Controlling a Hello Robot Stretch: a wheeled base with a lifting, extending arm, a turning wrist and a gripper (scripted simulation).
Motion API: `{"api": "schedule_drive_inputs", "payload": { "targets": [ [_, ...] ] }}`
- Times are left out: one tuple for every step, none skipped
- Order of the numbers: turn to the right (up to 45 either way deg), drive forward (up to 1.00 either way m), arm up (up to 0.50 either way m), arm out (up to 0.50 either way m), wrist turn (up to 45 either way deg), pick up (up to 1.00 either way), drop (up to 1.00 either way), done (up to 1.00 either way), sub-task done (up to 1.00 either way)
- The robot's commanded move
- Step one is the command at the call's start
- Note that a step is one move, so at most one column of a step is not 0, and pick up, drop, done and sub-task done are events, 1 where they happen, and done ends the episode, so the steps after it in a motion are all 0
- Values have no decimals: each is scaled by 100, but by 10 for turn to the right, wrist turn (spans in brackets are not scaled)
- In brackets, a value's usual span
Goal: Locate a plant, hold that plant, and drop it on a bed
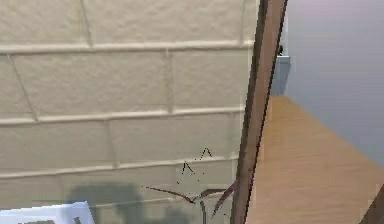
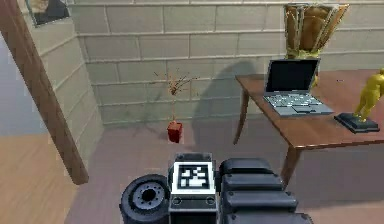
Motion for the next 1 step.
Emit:
{"api": "schedule_drive_inputs", "payload": {
  "targets": [
    [450,0,0,0,0,0,0,0,0]
  ]
}}
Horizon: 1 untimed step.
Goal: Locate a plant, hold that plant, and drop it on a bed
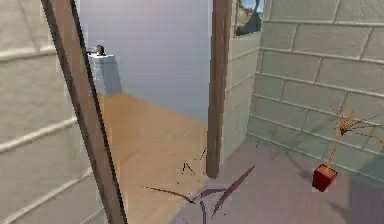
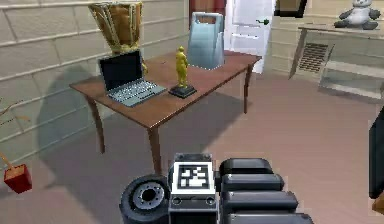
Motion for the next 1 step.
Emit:
{"api": "schedule_drive_inputs", "payload": {
  "targets": [
    [330,0,0,0,0,0,0,0,0]
  ]
}}
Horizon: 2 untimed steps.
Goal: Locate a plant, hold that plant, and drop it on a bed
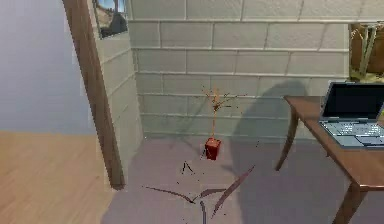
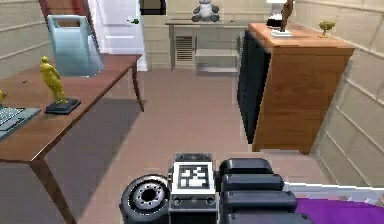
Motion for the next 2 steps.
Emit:
{"api": "schedule_drive_inputs", "payload": {
  "targets": [
    [450,0,0,0,0,0,0,0,0],
    [450,0,0,0,0,0,0,0,0]
  ]
}}
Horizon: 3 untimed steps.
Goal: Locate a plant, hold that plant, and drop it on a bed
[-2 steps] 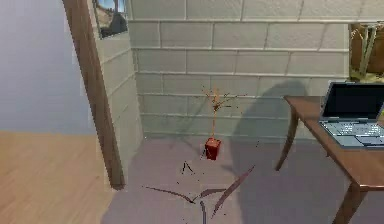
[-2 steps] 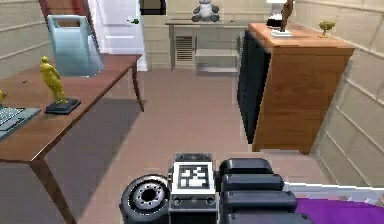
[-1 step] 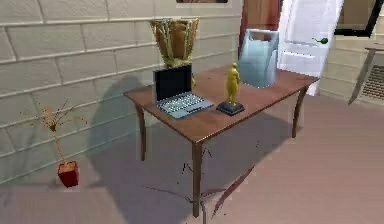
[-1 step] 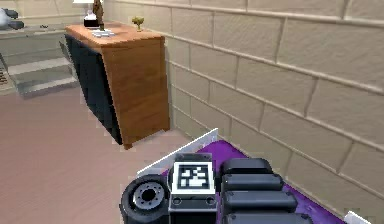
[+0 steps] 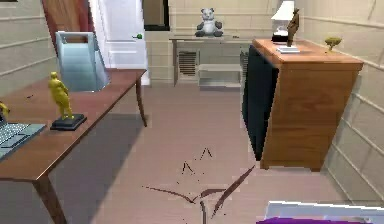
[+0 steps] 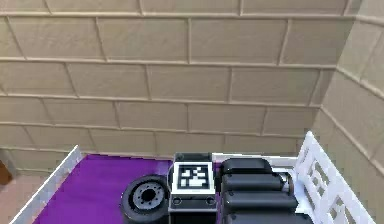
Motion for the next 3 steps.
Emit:
{"api": "schedule_drive_inputs", "payload": {
  "targets": [
    [450,0,0,0,0,0,0,0,0],
    [300,0,0,0,0,0,0,0,0],
    [-450,0,0,0,0,0,0,0,0]
  ]
}}
